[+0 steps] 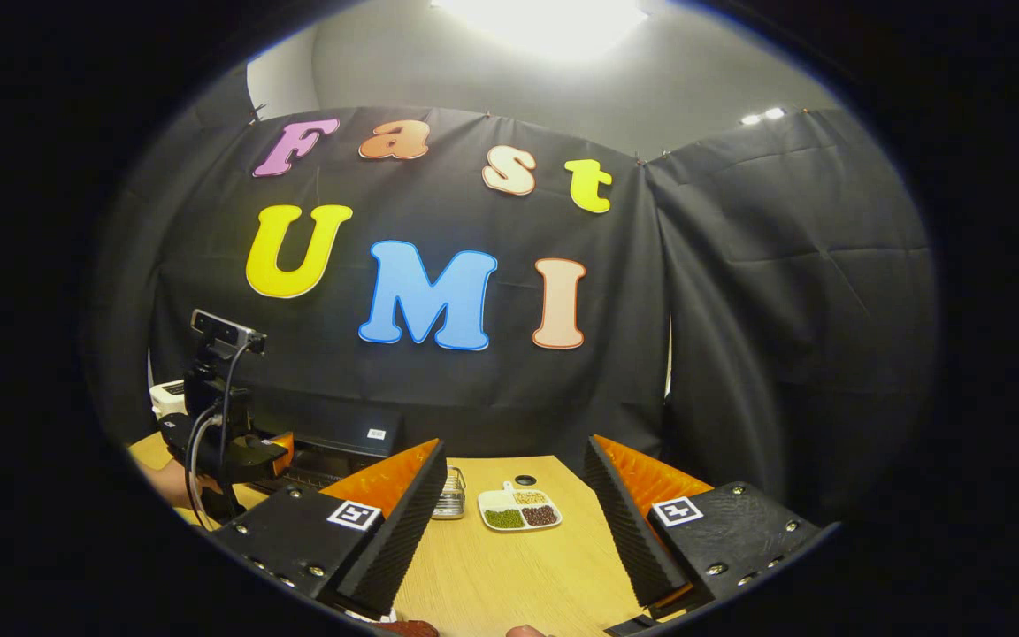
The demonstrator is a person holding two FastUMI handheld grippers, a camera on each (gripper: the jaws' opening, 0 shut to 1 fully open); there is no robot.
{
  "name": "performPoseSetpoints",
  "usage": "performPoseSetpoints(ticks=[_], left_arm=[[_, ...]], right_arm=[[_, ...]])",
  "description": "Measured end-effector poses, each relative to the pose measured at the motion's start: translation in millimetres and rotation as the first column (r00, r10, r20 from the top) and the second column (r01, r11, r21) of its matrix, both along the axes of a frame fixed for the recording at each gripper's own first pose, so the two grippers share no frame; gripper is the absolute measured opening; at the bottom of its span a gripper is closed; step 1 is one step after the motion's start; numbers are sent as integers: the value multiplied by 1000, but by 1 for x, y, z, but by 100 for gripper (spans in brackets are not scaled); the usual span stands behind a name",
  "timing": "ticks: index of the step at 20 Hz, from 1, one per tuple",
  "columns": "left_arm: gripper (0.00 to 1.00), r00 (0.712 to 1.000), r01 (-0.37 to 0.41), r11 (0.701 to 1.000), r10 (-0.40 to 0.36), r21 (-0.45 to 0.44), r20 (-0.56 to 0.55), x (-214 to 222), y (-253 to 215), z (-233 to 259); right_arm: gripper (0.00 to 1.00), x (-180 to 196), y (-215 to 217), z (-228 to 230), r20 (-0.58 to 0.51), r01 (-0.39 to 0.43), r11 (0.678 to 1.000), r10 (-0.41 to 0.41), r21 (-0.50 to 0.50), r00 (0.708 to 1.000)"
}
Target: Open the electric oven with the left hand, put the food in, and close the electric oven.
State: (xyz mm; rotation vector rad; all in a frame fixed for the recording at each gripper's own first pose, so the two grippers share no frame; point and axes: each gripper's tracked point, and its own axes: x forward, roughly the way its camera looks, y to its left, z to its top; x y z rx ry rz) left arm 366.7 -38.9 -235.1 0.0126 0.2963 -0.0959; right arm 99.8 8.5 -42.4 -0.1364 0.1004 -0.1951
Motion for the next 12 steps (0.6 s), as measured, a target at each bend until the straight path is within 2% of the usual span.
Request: performPoseSetpoints(ticks=[1, 2, 5, 6, 12], left_arm=[[100, 1000, -8, 1000, 8, -3, 4, 0, 0, -2], [100, 1000, -10, 1000, 10, -4, 21, 5, -2, -1], [92, 999, -31, 1000, 31, 3, 15, 5, -3, -3], [96, 999, -40, 999, 40, -10, 23, 3, -2, -2], [100, 998, -53, 998, 53, -17, 25, -10, -2, -4]], right_arm=[[96, -2, 0, 0, -5, 2, 1000, -2, -6, 1000], [96, -3, -1, -1, -10, 3, 1000, -3, -12, 1000], [96, -7, -2, -2, -22, -1, 1000, 1, -17, 1000], [96, -7, -4, -1, -22, -2, 1000, 1, -18, 1000], [96, -8, -3, 2, -19, -32, 999, 31, -19, 999]])
